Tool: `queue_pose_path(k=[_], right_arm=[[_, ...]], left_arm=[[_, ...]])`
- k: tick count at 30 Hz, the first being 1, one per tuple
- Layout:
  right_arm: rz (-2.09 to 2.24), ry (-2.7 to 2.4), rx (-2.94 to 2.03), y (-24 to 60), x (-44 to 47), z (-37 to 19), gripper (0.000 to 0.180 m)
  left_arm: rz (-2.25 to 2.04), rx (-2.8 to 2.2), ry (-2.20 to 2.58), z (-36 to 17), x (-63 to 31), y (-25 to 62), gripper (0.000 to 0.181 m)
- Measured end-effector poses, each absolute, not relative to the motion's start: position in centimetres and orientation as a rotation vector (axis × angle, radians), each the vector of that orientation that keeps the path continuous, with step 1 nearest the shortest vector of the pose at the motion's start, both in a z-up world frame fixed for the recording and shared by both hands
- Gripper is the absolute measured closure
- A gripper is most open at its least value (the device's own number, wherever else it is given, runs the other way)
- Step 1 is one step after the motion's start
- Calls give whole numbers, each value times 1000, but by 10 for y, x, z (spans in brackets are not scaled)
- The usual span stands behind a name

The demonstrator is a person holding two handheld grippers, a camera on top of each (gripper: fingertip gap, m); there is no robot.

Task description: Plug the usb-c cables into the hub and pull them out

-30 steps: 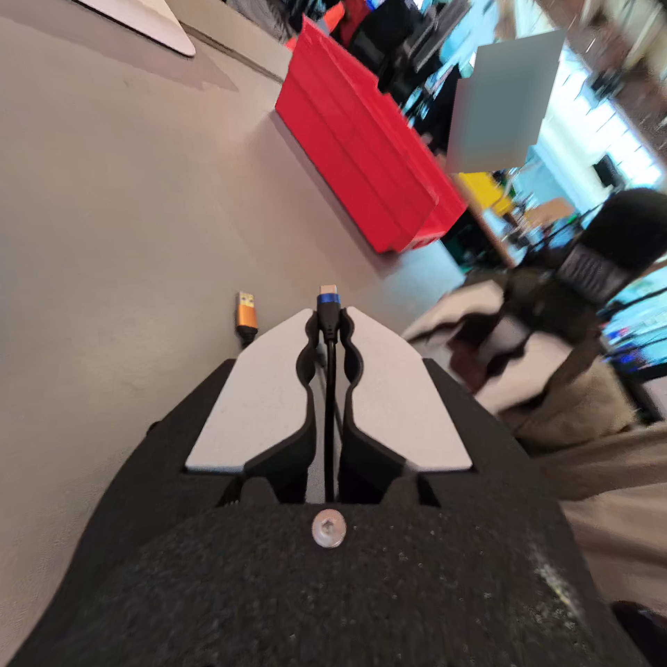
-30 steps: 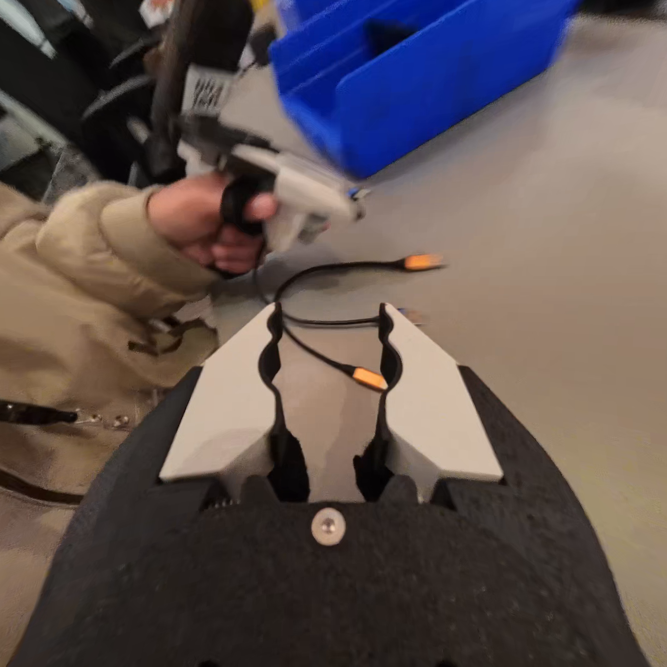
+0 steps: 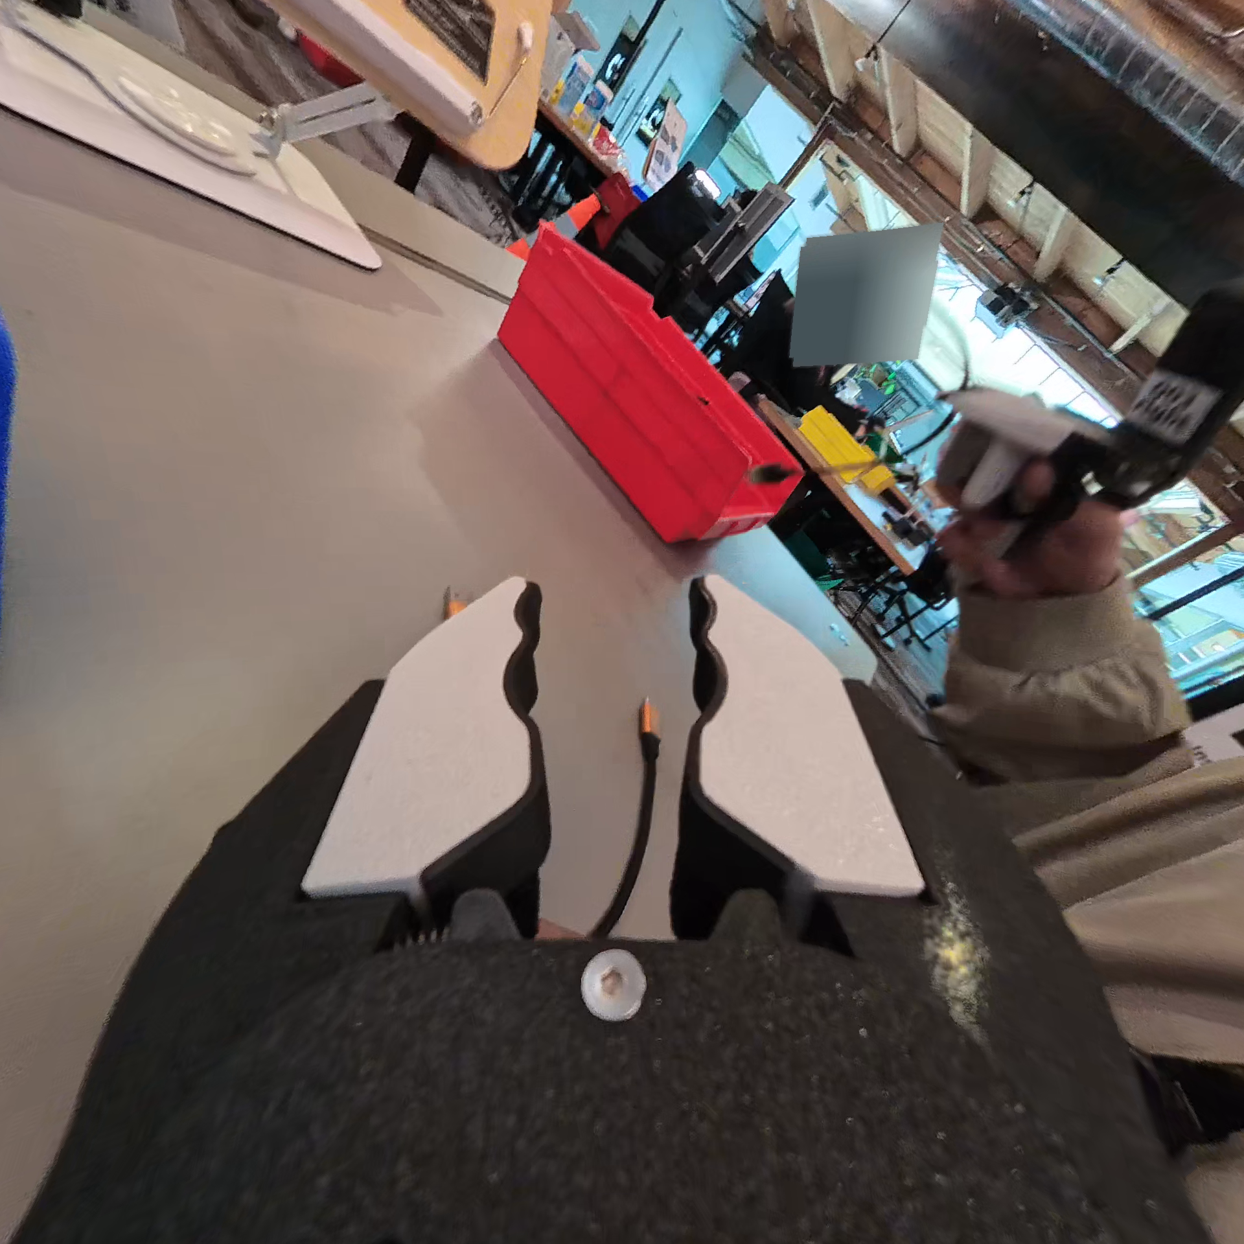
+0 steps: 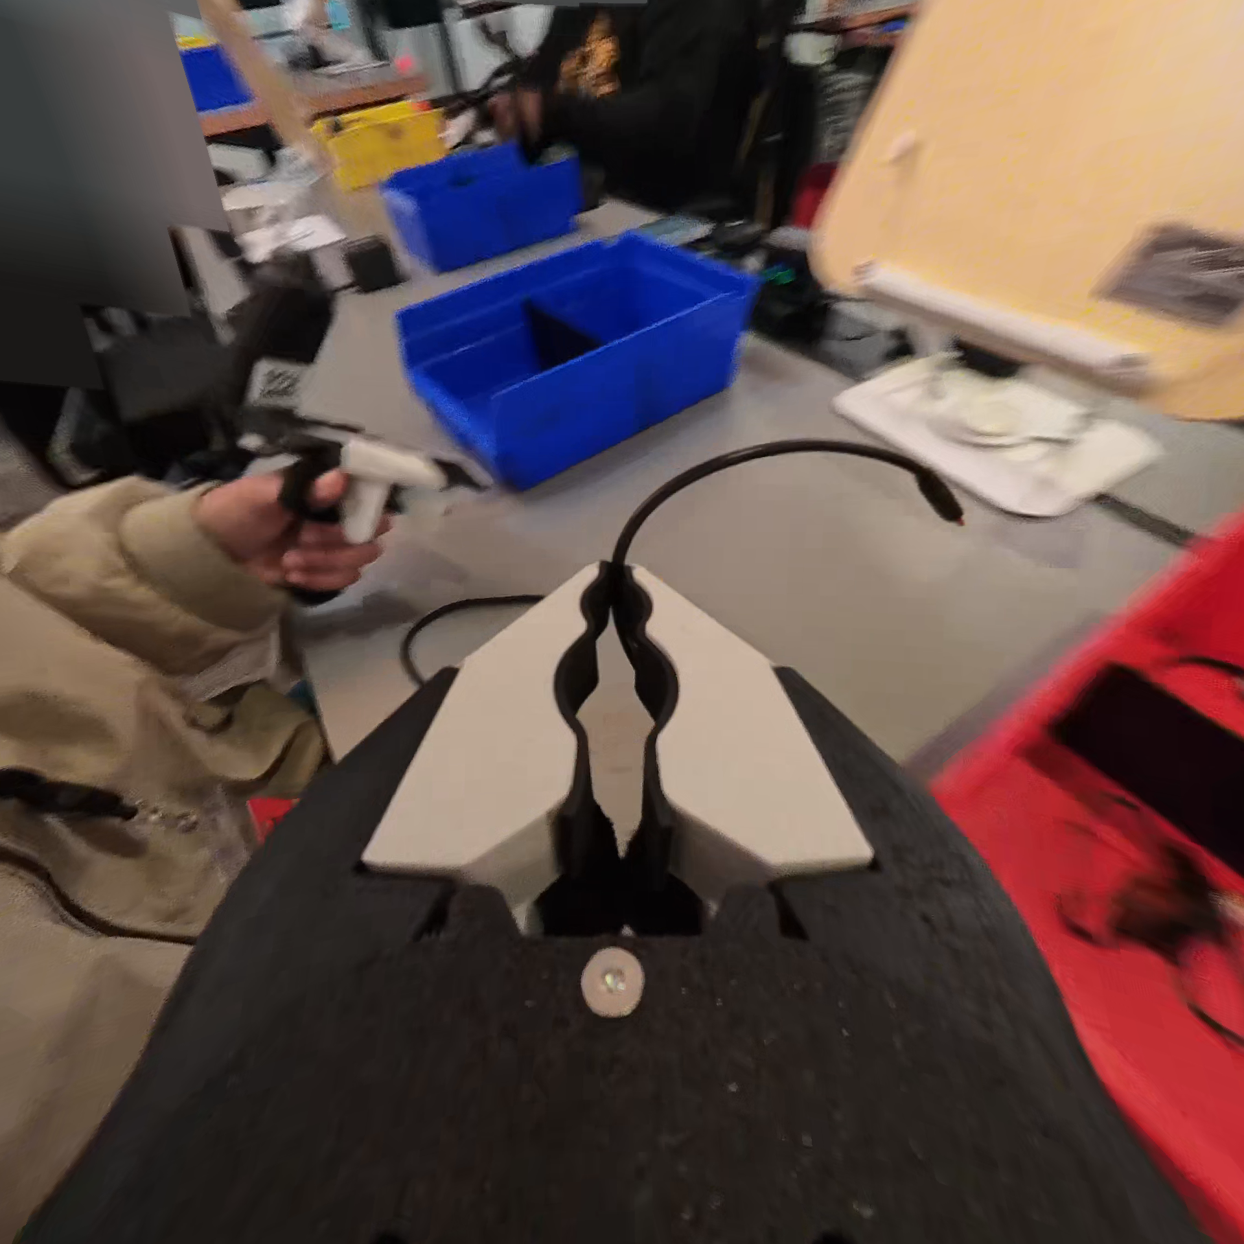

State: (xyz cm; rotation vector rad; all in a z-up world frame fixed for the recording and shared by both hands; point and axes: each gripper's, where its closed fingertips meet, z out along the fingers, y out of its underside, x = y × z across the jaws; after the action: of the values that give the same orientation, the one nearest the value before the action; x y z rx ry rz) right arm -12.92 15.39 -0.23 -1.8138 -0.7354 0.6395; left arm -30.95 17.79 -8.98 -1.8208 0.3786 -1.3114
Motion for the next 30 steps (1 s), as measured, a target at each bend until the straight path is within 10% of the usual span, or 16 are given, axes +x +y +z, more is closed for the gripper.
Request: queue_pose_path(k=[7, 20, 30], right_arm=[[392, -373, -2074, 206, -1, 11, 177], [473, -268, -2678, 269, 11, -167, 173], [421, -333, -2012, 247, -6, -45, 149]], left_arm=[[-1044, -1908, 519, -105, -314, 175, 141], [-730, -2050, 918, -144, -322, 133, 123], [-508, -2123, 1244, -194, -308, 119, 114]])
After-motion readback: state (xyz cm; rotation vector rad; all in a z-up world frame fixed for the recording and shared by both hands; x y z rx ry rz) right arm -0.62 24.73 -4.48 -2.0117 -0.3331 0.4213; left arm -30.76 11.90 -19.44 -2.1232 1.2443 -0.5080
